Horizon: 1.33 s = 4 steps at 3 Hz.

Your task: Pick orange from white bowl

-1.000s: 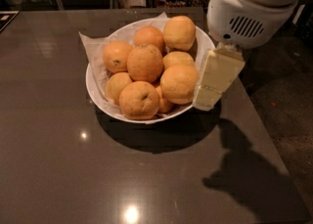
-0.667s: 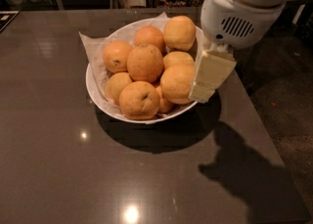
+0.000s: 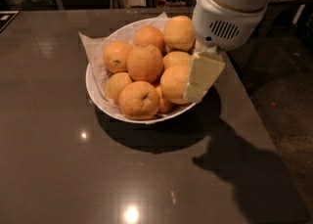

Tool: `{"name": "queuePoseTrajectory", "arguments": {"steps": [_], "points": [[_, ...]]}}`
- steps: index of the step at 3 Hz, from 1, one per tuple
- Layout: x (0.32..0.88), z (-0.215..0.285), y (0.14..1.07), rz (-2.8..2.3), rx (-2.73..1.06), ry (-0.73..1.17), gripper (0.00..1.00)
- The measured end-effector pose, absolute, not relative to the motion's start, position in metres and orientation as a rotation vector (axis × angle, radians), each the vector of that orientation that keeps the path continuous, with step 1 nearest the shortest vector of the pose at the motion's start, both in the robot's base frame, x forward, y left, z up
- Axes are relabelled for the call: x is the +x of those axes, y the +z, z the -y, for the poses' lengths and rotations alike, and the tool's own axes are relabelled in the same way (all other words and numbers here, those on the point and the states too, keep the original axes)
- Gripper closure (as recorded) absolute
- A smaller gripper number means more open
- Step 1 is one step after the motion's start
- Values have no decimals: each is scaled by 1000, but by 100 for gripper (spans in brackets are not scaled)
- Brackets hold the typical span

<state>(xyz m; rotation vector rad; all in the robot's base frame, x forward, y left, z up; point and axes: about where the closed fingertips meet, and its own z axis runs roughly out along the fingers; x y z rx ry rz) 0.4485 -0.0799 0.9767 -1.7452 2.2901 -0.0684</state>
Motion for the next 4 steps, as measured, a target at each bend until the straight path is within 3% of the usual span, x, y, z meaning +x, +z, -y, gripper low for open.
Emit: {"name": "queuePoseTrajectory", "arguments": {"steps": [4], "points": [[475, 77, 937, -2376, -1781, -31, 24]]}}
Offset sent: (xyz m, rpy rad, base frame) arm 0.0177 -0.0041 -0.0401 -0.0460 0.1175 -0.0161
